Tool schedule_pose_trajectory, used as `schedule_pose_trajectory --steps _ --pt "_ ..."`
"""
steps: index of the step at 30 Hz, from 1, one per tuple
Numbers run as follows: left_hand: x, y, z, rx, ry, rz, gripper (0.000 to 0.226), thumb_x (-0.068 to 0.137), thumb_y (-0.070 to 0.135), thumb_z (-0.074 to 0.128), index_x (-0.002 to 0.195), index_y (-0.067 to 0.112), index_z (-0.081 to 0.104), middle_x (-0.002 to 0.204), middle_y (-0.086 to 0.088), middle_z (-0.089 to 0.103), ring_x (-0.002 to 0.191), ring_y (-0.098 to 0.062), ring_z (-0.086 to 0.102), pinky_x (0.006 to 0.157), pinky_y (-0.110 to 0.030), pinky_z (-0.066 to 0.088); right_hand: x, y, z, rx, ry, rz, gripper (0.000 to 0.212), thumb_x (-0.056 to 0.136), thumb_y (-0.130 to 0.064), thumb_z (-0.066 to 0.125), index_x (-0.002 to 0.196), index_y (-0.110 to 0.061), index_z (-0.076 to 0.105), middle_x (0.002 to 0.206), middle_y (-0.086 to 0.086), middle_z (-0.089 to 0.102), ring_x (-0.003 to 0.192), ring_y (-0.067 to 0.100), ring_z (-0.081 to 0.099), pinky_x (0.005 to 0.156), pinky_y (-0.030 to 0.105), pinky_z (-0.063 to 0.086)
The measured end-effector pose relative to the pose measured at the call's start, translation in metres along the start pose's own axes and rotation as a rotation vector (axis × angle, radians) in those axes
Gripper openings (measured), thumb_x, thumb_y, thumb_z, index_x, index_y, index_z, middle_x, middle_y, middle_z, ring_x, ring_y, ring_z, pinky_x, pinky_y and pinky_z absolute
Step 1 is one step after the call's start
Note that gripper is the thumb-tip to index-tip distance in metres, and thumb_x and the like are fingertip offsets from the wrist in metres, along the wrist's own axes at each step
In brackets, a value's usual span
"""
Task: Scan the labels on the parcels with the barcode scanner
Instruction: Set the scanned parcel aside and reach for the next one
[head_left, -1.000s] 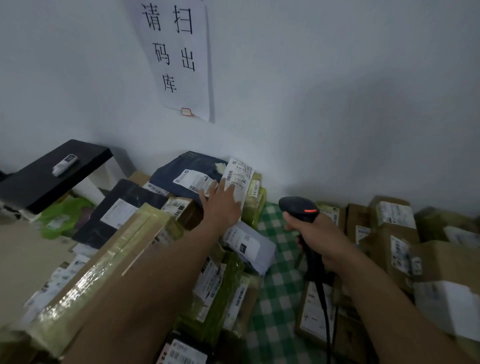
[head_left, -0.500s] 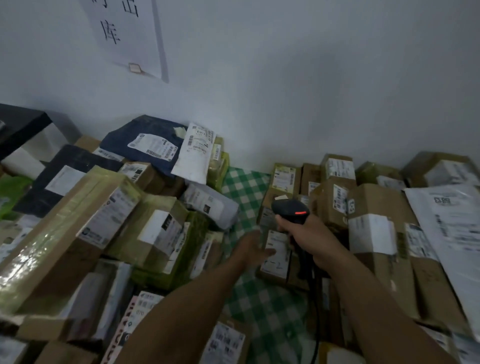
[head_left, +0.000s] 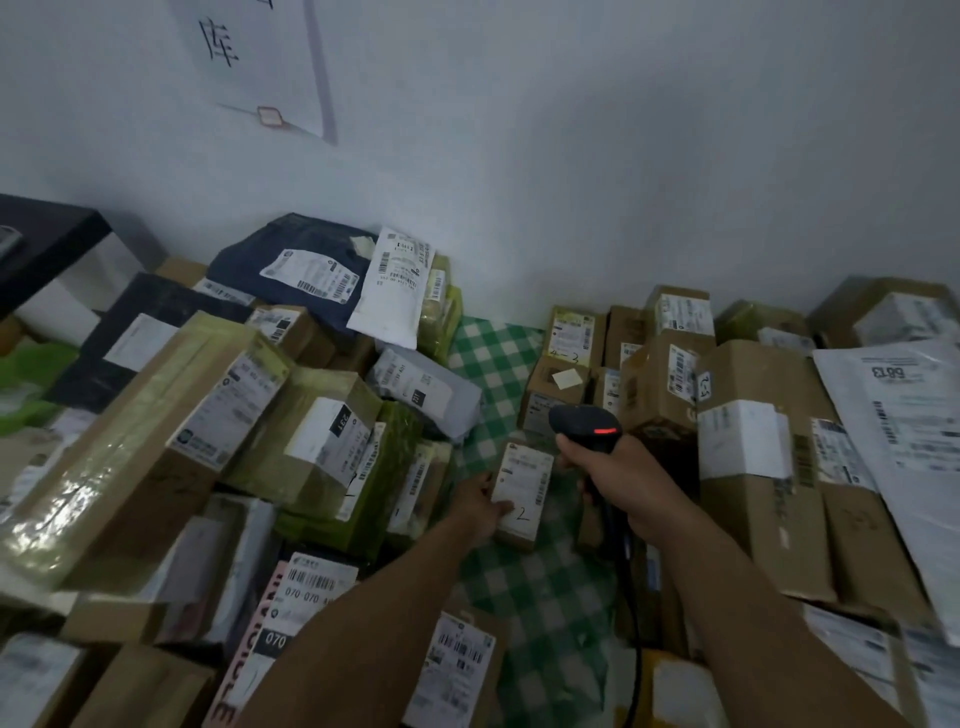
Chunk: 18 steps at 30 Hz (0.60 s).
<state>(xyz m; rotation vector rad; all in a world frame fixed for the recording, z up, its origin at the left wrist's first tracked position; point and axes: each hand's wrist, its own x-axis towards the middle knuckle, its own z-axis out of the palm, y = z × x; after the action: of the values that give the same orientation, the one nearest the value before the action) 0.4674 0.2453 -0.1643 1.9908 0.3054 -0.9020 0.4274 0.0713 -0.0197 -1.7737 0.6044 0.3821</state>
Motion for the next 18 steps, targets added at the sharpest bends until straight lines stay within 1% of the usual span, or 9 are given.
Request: schedule_pose_trajectory --steps 3,6,8,10,11,12,15,17,18 --pt "-0.009 -0.013 -0.002 0.044 0.12 0.004 0.042 0.095 0.016 0.069 0.136 0.02 0.056 0.138 -0.006 0.063 0.126 -0.024 0.06 0.107 -0.044 0.051 -0.01 0.007 0.008 0.011 0.004 0.034 0.027 0.092 -0.043 0.075 0.101 -0.018 0.076 0.097 0.009 0.078 0.089 0.028 0.073 0.083 0.041 0.058" --pt "-0.019 -0.02 0.006 0.026 0.186 0.028 0.046 0.096 0.022 0.069 0.138 0.018 0.054 0.139 -0.006 0.06 0.127 -0.025 0.058 0.108 -0.042 0.049 -0.023 0.014 0.016 0.024 0.006 0.054 0.024 0.092 -0.041 0.075 0.101 -0.018 0.076 0.098 0.008 0.078 0.085 0.024 0.071 0.077 0.037 0.056" --pt "-0.012 -0.026 0.019 -0.031 0.186 0.055 0.067 0.084 0.035 0.081 0.142 0.022 0.05 0.138 0.0 0.059 0.124 -0.023 0.058 0.105 -0.04 0.051 -0.029 0.02 0.021 0.05 0.015 0.065 0.021 0.093 -0.039 0.075 0.102 -0.02 0.075 0.095 0.004 0.078 0.087 0.025 0.072 0.076 0.037 0.057" --pt "0.023 -0.05 0.039 -0.003 0.192 0.083 0.096 0.062 0.051 0.09 0.142 0.04 0.038 0.136 0.008 0.056 0.12 -0.019 0.058 0.1 -0.037 0.053 -0.033 0.024 0.023 0.071 0.013 0.06 0.018 0.093 -0.038 0.075 0.102 -0.022 0.075 0.092 0.003 0.077 0.083 0.025 0.07 0.074 0.038 0.057" --pt "0.025 -0.053 0.043 0.035 0.192 0.084 0.101 0.057 0.054 0.09 0.14 0.047 0.034 0.135 0.009 0.056 0.118 -0.017 0.059 0.098 -0.036 0.054 -0.034 0.026 0.024 0.074 0.012 0.058 0.016 0.094 -0.037 0.075 0.101 -0.023 0.075 0.092 0.003 0.077 0.082 0.024 0.07 0.074 0.039 0.058" --pt "0.017 -0.05 0.043 0.055 0.194 0.09 0.101 0.058 0.052 0.089 0.14 0.044 0.032 0.132 0.009 0.057 0.118 -0.018 0.06 0.097 -0.036 0.055 -0.035 0.028 0.024 0.072 0.012 0.063 0.015 0.093 -0.037 0.075 0.101 -0.024 0.075 0.092 0.003 0.077 0.081 0.024 0.069 0.075 0.039 0.058" --pt "-0.026 -0.025 0.034 0.01 0.203 0.055 0.095 0.073 0.028 0.088 0.146 0.024 0.028 0.13 0.003 0.056 0.119 -0.023 0.058 0.098 -0.036 0.052 -0.035 0.03 0.021 0.062 0.027 0.071 0.016 0.093 -0.038 0.075 0.1 -0.023 0.076 0.088 -0.001 0.078 0.081 0.021 0.071 0.081 0.042 0.06" --pt "-0.04 -0.016 0.029 -0.109 0.17 0.058 0.099 0.07 0.023 0.091 0.148 0.02 0.029 0.132 0.001 0.057 0.12 -0.023 0.058 0.097 -0.037 0.055 -0.036 0.029 0.018 0.057 0.042 0.065 0.02 0.092 -0.04 0.076 0.103 -0.023 0.077 0.09 -0.002 0.078 0.084 0.021 0.072 0.085 0.044 0.06" --pt "-0.047 -0.011 0.026 -0.181 0.158 0.071 0.102 0.067 0.021 0.093 0.148 0.018 0.031 0.134 -0.001 0.057 0.121 -0.023 0.057 0.092 -0.034 0.056 -0.037 0.028 0.019 0.06 0.054 0.057 0.022 0.091 -0.041 0.076 0.105 -0.024 0.076 0.093 -0.001 0.078 0.087 0.022 0.072 0.087 0.045 0.059"
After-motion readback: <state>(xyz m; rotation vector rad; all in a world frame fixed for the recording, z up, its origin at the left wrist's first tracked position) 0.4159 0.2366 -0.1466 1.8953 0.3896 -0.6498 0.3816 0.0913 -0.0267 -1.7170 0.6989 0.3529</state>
